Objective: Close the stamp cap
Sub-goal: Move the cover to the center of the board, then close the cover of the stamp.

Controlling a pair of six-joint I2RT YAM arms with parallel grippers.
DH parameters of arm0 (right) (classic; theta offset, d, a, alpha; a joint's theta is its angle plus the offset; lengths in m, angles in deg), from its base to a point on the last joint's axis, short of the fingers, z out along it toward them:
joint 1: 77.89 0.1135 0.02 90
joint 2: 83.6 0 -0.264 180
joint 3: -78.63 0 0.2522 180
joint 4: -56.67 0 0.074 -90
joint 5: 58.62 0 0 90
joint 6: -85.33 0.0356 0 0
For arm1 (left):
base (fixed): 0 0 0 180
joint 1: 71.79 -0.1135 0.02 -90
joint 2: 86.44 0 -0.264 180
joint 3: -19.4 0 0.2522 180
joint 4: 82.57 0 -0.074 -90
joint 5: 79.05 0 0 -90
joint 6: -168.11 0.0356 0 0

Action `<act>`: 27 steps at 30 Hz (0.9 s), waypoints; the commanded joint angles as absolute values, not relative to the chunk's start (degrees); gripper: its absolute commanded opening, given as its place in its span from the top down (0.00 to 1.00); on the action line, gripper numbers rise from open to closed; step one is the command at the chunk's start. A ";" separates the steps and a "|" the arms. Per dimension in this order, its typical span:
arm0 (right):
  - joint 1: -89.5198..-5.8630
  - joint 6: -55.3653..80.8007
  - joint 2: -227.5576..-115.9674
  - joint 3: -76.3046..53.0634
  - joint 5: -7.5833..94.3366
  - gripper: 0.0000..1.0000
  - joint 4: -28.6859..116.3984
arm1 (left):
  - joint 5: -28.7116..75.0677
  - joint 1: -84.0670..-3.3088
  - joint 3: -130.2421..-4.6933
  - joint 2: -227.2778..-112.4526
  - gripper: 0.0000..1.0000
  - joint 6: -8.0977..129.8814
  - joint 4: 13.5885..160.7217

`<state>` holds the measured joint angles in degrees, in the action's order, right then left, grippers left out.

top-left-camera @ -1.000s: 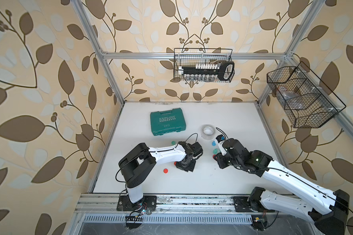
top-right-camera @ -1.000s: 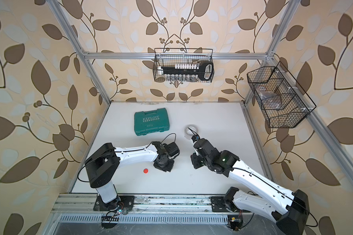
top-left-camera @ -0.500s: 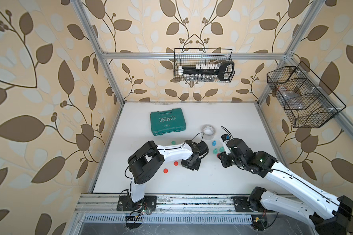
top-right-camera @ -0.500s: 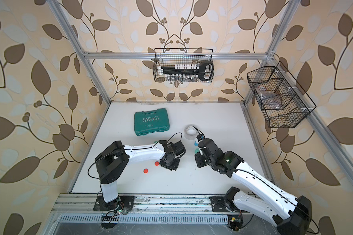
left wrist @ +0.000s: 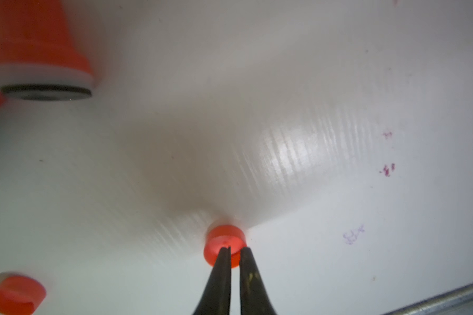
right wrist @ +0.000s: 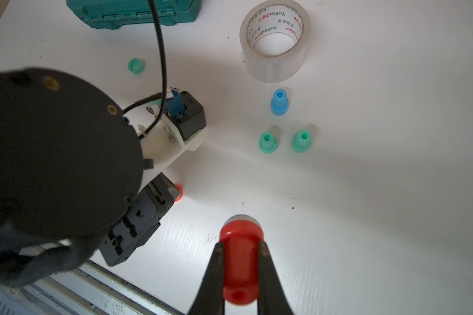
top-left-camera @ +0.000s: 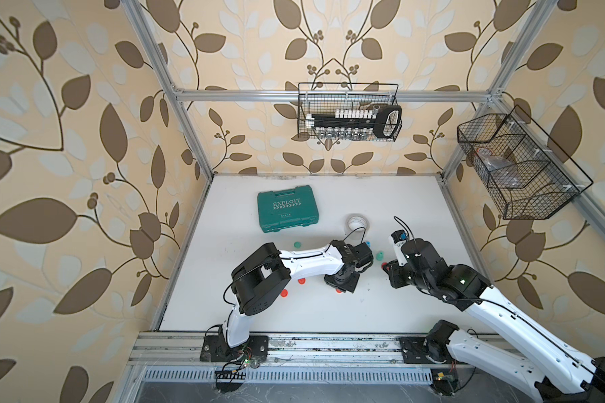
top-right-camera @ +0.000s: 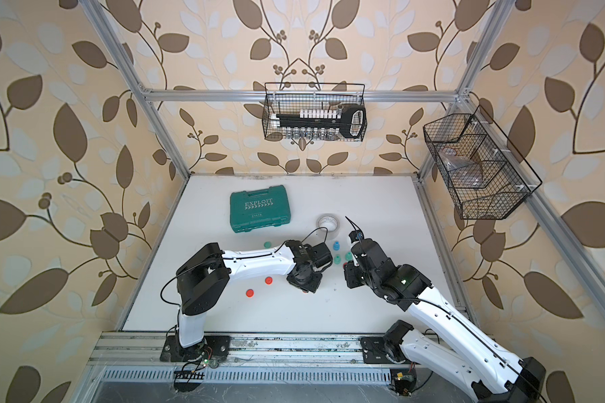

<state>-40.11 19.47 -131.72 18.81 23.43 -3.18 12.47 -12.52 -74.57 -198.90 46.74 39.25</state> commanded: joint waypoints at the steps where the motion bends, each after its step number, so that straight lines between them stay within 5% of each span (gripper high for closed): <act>1: -40.36 18.78 -131.67 18.23 23.45 1.00 -4.46 | 12.29 -12.57 -76.02 -195.83 0.88 47.68 36.39; 13: -38.65 23.47 -137.97 14.07 27.24 1.00 -4.51 | 9.45 -17.64 -68.91 -181.81 0.88 48.16 37.00; 27: -26.91 28.71 -158.36 3.35 25.45 1.00 -5.97 | 17.30 -43.92 -53.12 -156.48 0.81 64.61 41.56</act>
<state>-28.29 26.86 -155.93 5.93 25.68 -4.71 15.99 -42.92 -55.09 -158.57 57.40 39.90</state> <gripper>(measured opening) 0.123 0.184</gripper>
